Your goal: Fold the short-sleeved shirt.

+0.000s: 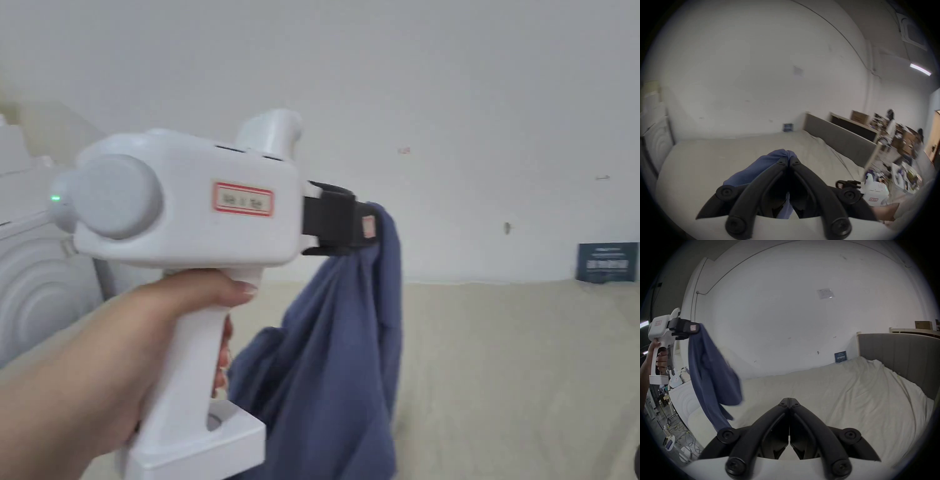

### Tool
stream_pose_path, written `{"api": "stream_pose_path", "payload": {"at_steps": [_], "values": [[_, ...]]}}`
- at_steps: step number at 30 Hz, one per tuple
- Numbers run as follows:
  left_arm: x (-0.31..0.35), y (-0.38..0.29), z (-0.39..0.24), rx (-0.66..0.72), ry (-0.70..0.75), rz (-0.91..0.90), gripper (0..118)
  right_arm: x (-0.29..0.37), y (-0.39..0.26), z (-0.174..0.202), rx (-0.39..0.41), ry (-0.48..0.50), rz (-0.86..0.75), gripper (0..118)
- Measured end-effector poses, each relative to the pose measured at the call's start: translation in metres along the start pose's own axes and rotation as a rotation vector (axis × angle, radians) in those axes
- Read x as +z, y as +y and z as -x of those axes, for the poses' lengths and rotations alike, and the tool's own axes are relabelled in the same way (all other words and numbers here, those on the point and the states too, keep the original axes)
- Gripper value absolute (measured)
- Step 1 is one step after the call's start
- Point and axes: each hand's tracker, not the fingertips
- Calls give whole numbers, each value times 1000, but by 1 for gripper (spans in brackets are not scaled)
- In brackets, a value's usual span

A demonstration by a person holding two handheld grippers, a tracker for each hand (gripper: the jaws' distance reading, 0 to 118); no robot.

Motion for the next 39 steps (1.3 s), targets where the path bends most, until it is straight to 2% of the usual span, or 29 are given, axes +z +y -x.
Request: {"api": "stream_pose_path", "payload": {"at_steps": [2,6,12,16,18,19,20,21,22,25,28,31,37,38,39], "values": [[-51,-12,-27,-9,-75,77,0,12,3,-14,3,-33,-16,0],[-168,-63,-60,41,-127,280,0,32,3,-42,13,-113,-29,0],[-320,-185,-99,124,-71,647,0,43,-15,-83,-4,-225,23,0],[-363,-244,-114,142,24,801,1,41,-27,-97,-39,-247,67,0],[-369,-257,-117,102,64,855,7,38,-32,-101,-46,-253,83,0],[-371,-261,-117,106,55,867,30,35,-34,-102,-48,-251,90,0],[-372,-262,-116,99,28,888,58,33,-36,-103,-52,-246,97,0],[-368,-261,-117,92,16,906,76,31,-37,-103,-55,-241,102,0],[-367,-261,-117,90,21,926,81,29,-39,-103,-56,-238,105,0],[-361,-256,-114,168,34,976,81,25,-42,-100,-59,-224,108,0],[-345,-245,-111,205,0,932,81,24,-42,-97,-68,-212,111,0],[-309,-221,-106,197,-1,790,81,26,-39,-93,-69,-207,106,0],[-177,-186,-75,214,50,380,78,36,-25,-83,-40,-194,74,0],[-152,-184,-69,227,61,294,76,38,-23,-80,-34,-190,66,0],[-126,-184,-64,238,85,196,63,39,-22,-77,-25,-189,54,0]]}}
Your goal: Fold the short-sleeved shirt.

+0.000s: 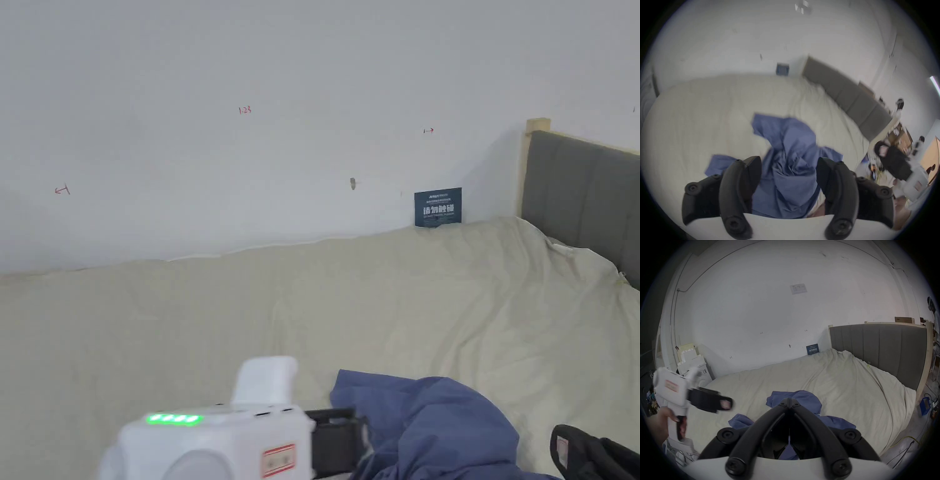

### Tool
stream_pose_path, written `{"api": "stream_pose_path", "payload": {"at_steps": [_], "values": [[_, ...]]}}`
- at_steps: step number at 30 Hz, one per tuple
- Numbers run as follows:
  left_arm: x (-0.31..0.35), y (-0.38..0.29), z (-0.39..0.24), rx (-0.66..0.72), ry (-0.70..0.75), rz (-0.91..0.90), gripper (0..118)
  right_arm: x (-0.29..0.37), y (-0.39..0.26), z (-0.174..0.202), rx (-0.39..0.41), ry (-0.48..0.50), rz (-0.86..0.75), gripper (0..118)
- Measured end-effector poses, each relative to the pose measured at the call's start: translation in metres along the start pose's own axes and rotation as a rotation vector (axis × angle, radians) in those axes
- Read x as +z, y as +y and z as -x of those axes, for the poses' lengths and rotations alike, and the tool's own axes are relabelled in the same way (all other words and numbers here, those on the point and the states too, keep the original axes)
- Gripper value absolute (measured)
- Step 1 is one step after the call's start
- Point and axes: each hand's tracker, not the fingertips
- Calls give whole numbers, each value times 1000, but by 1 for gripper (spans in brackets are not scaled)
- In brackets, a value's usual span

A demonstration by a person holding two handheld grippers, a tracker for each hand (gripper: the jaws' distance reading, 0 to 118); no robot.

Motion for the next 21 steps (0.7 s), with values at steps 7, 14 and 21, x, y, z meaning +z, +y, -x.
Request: {"api": "stream_pose_path", "payload": {"at_steps": [7,14,21], "values": [[85,-32,30,13,131,-327,0,5,1,15,21,17,-52,0],[104,-57,61,158,198,-418,0,5,1,23,28,22,-97,0],[100,-44,74,189,242,-418,0,-5,1,22,36,13,-89,0]]}}
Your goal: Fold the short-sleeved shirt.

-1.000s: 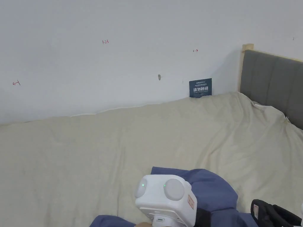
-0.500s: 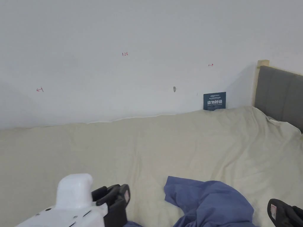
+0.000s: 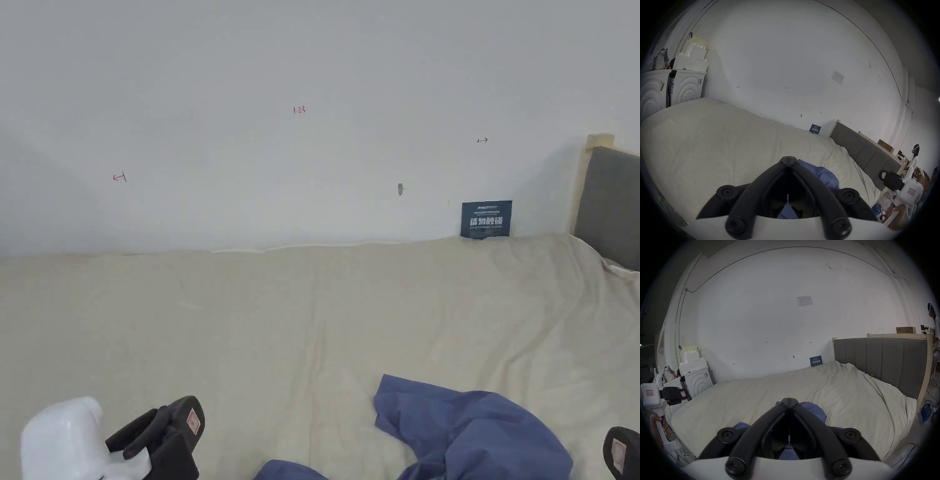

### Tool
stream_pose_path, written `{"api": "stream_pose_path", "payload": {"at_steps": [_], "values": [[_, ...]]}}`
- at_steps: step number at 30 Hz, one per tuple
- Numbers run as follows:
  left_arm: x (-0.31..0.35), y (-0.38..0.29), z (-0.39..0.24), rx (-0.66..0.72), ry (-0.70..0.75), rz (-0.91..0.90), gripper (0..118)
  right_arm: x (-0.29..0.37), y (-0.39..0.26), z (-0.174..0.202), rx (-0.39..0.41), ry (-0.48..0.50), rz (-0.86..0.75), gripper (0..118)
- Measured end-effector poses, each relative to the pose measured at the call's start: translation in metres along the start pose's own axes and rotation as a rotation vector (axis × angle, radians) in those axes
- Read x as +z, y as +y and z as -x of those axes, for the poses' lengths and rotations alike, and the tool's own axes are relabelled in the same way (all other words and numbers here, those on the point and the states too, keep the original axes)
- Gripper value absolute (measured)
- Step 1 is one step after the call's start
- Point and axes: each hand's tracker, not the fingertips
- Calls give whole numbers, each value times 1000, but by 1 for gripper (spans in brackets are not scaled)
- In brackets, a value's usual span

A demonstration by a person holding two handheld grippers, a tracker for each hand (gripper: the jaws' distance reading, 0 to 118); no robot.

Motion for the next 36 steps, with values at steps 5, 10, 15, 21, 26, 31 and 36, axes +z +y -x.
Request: {"api": "stream_pose_path", "payload": {"at_steps": [5,10,15,21,26,31,36], "values": [[-45,30,-1,-128,42,67,0,-11,-5,-2,2,0,33,0],[-147,13,20,-48,25,546,81,-22,-14,-4,-7,8,67,0],[-223,-47,46,20,168,863,86,-32,-22,-6,-12,15,94,0],[-266,-89,64,-91,336,1045,87,-40,-28,-11,-23,22,123,0],[-268,-86,58,-95,303,1033,83,-46,-35,-11,-27,31,157,0],[-254,-89,48,-209,243,934,1,-48,-42,-8,-49,40,178,0],[-241,-81,57,-161,217,857,1,-45,-36,-10,-27,46,161,0]]}}
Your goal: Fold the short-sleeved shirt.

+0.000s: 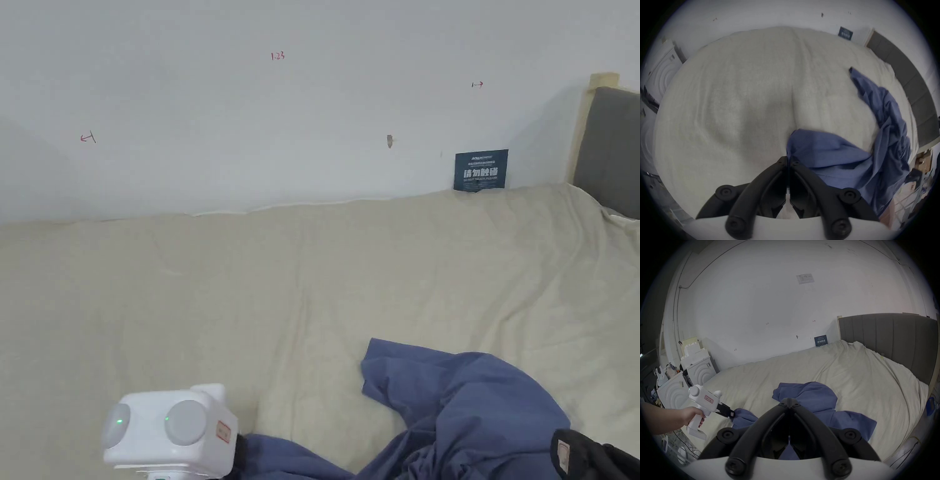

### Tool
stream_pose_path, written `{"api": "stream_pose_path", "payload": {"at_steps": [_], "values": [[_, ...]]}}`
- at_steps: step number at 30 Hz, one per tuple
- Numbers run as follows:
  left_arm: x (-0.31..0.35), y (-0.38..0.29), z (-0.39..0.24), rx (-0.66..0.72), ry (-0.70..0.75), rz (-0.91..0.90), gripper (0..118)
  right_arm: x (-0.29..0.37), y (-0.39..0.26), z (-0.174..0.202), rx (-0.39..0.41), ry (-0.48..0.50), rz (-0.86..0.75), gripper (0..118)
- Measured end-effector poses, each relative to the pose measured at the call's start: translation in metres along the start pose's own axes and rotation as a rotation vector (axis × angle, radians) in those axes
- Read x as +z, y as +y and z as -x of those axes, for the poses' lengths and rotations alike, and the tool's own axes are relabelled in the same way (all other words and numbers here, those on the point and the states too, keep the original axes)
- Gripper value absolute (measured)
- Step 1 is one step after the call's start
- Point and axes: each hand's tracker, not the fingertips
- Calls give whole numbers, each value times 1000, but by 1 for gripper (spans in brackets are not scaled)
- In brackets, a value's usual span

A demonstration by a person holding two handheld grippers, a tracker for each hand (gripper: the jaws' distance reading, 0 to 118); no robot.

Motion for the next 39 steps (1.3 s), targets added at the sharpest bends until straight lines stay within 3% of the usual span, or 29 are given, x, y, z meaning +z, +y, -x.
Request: {"api": "stream_pose_path", "payload": {"at_steps": [7,9,11,12,14,16,17,18,21,22,24,25,28,29,31,36,39], "values": [[35,-6,12,-26,-39,-88,1,-35,64,-26,62,4,-77,0],[42,-8,11,-28,-45,-119,1,-74,94,-30,126,19,-4,0],[50,-11,13,-3,-157,-146,1,-135,117,-29,250,-14,249,0],[54,-11,10,0,-177,-148,1,-167,124,-30,271,13,359,0],[58,-13,5,-21,-173,-177,1,-222,126,-32,216,95,559,0],[60,-16,2,-31,-186,-187,1,-270,118,-38,130,86,717,5],[59,-17,1,-31,-189,-187,1,-291,115,-41,95,42,735,24],[57,-17,0,-32,-199,-174,1,-308,112,-44,78,18,751,72],[53,-20,3,-19,-212,-155,1,-355,96,-46,119,-62,862,108],[52,-22,3,-15,-216,-153,1,-358,95,-47,155,-111,804,117],[53,-25,6,-21,-232,-169,1,-372,85,-46,195,-138,839,103],[52,-26,7,-28,-235,-172,1,-376,81,-47,209,-161,857,103],[45,-27,10,-24,-258,-159,1,-390,74,-55,182,-185,966,102],[42,-27,10,-20,-258,-147,1,-391,74,-60,153,-207,1014,95],[38,-29,9,-18,-251,-137,1,-383,76,-71,90,-179,975,0],[35,-31,9,-8,-256,-124,1,-358,94,-87,-11,-46,869,0],[42,-30,10,1,-265,-141,1,-331,105,-87,30,16,830,0]]}}
